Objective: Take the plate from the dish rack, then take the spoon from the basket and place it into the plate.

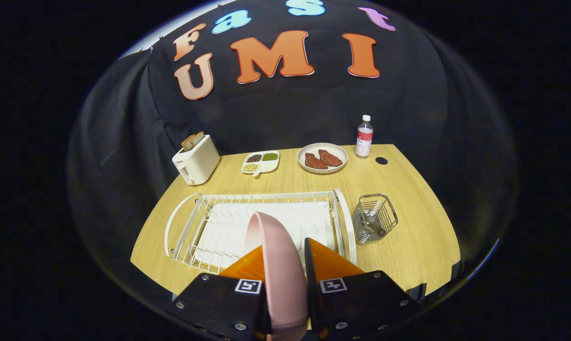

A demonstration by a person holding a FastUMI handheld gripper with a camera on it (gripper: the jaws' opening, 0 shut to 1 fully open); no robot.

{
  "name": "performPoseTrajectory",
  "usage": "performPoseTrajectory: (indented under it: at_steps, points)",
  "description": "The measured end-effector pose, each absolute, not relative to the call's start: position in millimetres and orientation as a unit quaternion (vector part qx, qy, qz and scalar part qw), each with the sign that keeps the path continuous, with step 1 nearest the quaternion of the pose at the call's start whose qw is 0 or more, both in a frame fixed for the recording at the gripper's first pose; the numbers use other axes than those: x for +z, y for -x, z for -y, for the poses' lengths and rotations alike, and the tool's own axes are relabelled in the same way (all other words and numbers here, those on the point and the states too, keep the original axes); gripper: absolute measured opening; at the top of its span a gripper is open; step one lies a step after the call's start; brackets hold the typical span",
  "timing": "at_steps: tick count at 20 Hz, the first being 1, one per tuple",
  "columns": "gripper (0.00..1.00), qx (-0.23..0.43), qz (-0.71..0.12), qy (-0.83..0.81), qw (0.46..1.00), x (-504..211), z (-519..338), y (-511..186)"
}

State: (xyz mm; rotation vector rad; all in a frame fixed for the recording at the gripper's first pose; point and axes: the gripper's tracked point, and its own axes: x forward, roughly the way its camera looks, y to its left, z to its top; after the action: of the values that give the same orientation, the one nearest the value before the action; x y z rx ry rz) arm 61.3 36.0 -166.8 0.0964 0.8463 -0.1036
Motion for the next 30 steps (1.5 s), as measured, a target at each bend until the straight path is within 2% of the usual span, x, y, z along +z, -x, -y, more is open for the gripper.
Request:
performPoseTrajectory:
  at_steps: [15, 24, 30]
  points:
    - [0.3, -0.06, -0.424, -0.141, 0.893, -218, -2, 24]
    - [0.3, -0.079, -0.442, -0.172, 0.877, -263, 3, 40]
    - [0.3, -0.056, -0.456, -0.206, 0.864, -287, -14, 38]
